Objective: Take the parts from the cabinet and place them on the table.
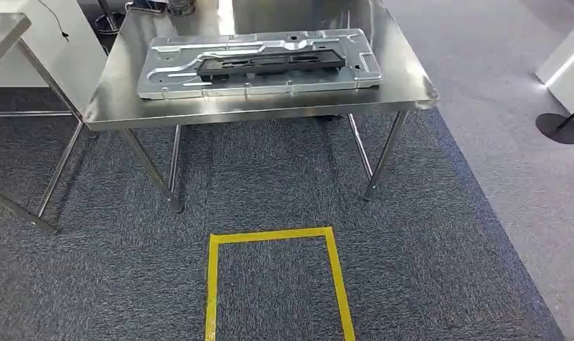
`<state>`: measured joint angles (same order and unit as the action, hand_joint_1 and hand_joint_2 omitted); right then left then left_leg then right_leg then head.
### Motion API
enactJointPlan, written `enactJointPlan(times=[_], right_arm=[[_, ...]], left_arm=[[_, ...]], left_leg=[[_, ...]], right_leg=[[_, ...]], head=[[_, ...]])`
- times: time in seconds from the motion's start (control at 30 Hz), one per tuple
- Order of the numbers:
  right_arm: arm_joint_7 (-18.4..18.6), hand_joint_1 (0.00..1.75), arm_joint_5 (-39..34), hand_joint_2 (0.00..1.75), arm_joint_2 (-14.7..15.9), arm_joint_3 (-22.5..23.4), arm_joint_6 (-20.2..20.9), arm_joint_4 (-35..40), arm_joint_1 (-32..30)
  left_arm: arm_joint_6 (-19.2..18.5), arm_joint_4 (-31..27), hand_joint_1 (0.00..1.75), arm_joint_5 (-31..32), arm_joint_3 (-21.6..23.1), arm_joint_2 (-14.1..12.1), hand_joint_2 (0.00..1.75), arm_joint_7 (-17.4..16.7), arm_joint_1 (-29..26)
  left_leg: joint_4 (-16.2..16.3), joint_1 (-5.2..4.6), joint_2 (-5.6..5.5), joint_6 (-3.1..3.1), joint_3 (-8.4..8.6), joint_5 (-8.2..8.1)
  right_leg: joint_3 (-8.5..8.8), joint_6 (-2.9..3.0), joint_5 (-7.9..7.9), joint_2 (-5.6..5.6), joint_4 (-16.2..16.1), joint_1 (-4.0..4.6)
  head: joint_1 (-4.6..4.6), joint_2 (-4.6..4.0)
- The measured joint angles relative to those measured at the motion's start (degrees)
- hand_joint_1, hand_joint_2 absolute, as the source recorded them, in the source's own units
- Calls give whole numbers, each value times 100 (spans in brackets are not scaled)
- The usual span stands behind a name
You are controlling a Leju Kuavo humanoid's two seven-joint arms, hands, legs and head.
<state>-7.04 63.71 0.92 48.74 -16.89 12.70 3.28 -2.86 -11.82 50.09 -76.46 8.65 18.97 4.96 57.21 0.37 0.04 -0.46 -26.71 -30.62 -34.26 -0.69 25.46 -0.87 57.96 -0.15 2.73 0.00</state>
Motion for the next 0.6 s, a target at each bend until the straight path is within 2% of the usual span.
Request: enactJointPlan(times=[0.07, 0.1, 0.13, 0.17, 0.2, 0.23, 0.27, 0.3, 0.33, 0.37, 0.43, 0.47, 0.5, 0.6], right_arm=[[90, 0, 0, 0, -16, 84, -68, -7, -45], [110, 0, 11, 0, -22, 116, -72, -9, -65], [129, 0, 24, 0, -24, 140, -72, -18, -82], [140, 0, 44, 0, -37, 151, -66, -24, -93], [138, 0, 66, 0, -44, 156, -64, -29, -95], [114, 0, 83, 0, -44, 162, -53, -31, -95], [70, 0, 105, 0, -44, 166, -35, -31, -92], [27, 0, 109, 0, -44, 171, -11, -31, -91], [7, 0, 111, 0, -48, 173, 24, -33, -91], [-13, 0, 114, 0, -57, 173, 55, -37, -91], [-19, 0, 138, 0, -72, 173, 81, -37, -78], [-15, 0, 160, 0, -83, 173, 94, -37, -59], [20, 0, 188, 0, -92, 173, 122, -39, -37], [158, 0, 234, 0, -136, 171, 188, -50, -47]], left_arm=[[-83, 0, 0, 40, 75, -4, 0, -22, -6], [-97, 0, 0, 39, 101, -7, 0, -46, -10], [-105, 2, 0, 40, 127, -4, 0, -57, -16], [-112, 2, 0, 42, 153, -6, 0, -72, -14], [-112, 0, 0, 37, 166, -11, 0, -77, -13], [-112, 0, 0, 33, 166, -20, 0, -79, -13], [-112, 0, 0, 24, 166, -24, 0, -79, -13], [-112, 0, 0, 9, 166, -26, 0, -79, -16], [-112, 0, 0, 0, 166, -28, 0, -72, -20], [-112, 0, 0, 0, 166, -28, 0, -55, -24], [-123, 0, 0, 13, 171, -28, 0, -15, -23], [-125, 0, 0, 22, 175, -28, 0, 2, -20], [-127, 0, 0, 29, 182, -31, 0, 11, -19], [-127, 0, 0, 46, 206, -44, 0, 22, -8]], left_leg=[[-11, -2, 5, 37, -59, -1], [-15, -6, 14, 89, -86, 33], [-63, 28, 40, 164, -133, 96], [-59, 25, 58, 219, -156, 143], [-57, 23, 63, 266, -211, 185], [-56, 13, 65, 275, -265, 231], [-53, 4, 70, 281, -324, 277], [-44, 0, 72, 279, -392, 321], [-29, -1, 72, 272, -460, 364], [-5, -1, 72, 264, -531, 400], [48, 0, 65, 230, -649, 457], [79, 0, 64, 205, -679, 476], [98, -28, 66, 164, -720, 503], [64, -13, 73, 60, -737, 635]], right_leg=[[-43, -65, -99, 13, -10, -10], [-51, -104, -139, 26, -19, -5], [-87, -143, -95, 44, 0, -9], [-150, -168, 112, 56, 123, -34], [-263, -181, 445, 60, 451, -38], [-390, -201, 750, 61, 877, -50], [-510, -218, 980, 61, 1309, -59], [-573, -231, 1078, 61, 1647, -64], [-521, -237, 1005, 61, 1731, -66], [-344, -235, 805, 61, 1554, -68], [297, -203, 406, 61, 631, -70], [627, -169, 414, 62, 119, -67], [799, -133, 536, 68, -202, -19], [710, -28, 472, 78, -194, 4]], head=[[0, -2], [0, 0], [-2, 0], [0, -2], [0, 0], [-2, 0], [0, 0], [0, 0], [-2, -2], [-2, -2], [-2, 0], [0, 0], [0, -2], [0, 0]])
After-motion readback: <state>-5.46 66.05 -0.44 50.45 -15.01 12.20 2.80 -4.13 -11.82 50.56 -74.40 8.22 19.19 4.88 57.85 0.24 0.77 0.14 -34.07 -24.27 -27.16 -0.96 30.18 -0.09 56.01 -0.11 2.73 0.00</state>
